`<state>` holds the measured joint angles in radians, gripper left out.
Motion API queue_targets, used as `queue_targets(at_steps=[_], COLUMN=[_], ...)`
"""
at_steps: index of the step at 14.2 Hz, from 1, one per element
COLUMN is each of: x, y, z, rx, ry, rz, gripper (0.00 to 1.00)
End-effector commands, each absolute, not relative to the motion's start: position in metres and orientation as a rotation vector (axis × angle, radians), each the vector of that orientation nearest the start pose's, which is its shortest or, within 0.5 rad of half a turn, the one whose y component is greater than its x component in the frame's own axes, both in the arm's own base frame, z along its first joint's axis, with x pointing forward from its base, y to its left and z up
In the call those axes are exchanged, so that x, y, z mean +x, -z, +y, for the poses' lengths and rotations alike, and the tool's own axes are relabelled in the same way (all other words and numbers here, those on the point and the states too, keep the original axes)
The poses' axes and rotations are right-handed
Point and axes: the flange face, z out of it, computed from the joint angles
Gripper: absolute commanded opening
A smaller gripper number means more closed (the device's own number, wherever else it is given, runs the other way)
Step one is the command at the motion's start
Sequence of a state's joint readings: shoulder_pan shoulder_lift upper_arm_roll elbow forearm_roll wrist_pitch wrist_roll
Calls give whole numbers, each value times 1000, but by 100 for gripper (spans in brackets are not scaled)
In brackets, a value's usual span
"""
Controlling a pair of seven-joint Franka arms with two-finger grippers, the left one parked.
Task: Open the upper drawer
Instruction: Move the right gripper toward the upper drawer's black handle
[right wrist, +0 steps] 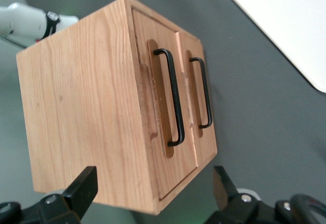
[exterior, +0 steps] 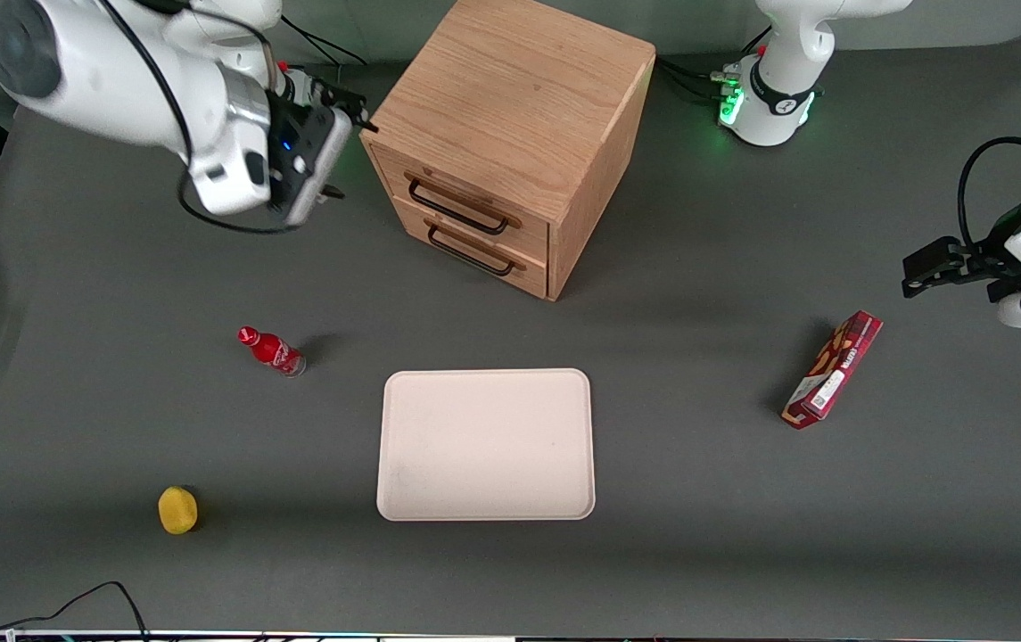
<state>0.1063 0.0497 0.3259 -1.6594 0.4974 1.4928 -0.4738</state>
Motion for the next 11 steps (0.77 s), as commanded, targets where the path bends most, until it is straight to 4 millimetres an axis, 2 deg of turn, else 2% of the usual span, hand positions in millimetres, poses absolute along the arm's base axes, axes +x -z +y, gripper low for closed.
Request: queue_targets(at_steps=[1,5,9,11], x=[488,479,480,475], y=[-533,-493,-461,-444], z=[296,315,312,321], rx=[-2272,-2296,-2335,-2341], ry=[-285,-262,-245,-239], rz=[-1161,-1154,-1115,-1118], gripper=[100,100,100,100])
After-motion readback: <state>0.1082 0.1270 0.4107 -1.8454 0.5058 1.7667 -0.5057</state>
